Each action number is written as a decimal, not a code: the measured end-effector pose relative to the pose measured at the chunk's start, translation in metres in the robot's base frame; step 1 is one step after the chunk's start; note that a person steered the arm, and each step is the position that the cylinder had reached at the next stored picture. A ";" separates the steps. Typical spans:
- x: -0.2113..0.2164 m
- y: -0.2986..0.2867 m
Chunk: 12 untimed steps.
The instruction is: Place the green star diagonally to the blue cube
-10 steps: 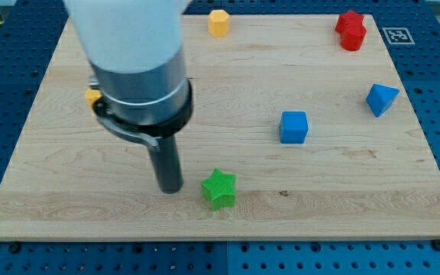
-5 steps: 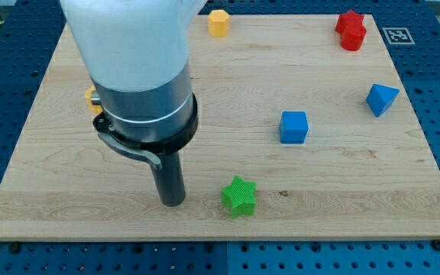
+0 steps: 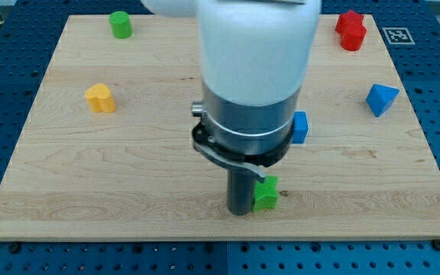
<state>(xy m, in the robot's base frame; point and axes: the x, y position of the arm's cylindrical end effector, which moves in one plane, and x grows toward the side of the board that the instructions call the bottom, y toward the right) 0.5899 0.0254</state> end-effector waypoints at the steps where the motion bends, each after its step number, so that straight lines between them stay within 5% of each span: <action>1: -0.001 0.008; 4: -0.010 -0.016; 7: -0.017 0.063; 9: -0.056 0.073; 12: -0.059 0.094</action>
<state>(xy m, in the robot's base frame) 0.5312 0.1198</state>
